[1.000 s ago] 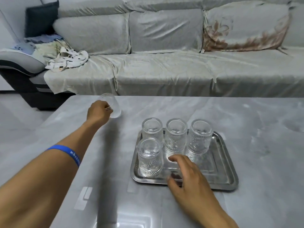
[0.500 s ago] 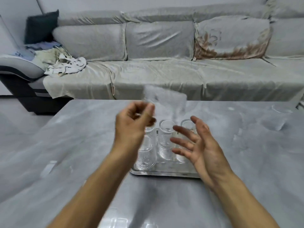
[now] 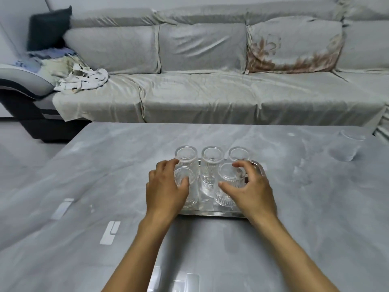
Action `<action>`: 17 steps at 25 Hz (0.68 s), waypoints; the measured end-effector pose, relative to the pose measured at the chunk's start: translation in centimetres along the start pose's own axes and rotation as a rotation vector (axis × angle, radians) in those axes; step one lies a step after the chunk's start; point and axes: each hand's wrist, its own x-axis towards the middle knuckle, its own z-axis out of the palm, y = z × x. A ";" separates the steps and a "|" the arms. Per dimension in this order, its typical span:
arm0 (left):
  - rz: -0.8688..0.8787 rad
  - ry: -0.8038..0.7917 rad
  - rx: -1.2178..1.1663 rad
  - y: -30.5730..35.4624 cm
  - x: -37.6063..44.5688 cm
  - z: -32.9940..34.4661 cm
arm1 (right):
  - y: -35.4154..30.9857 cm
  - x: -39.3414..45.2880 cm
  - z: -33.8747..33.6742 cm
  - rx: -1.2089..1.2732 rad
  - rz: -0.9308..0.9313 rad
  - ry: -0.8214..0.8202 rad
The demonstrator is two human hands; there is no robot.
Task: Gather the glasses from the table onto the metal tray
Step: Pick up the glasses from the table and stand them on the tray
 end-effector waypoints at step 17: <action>-0.045 -0.060 -0.100 -1.2 0.4 0.9 | 2.0 -1.3 3.7 -0.048 -0.237 -0.181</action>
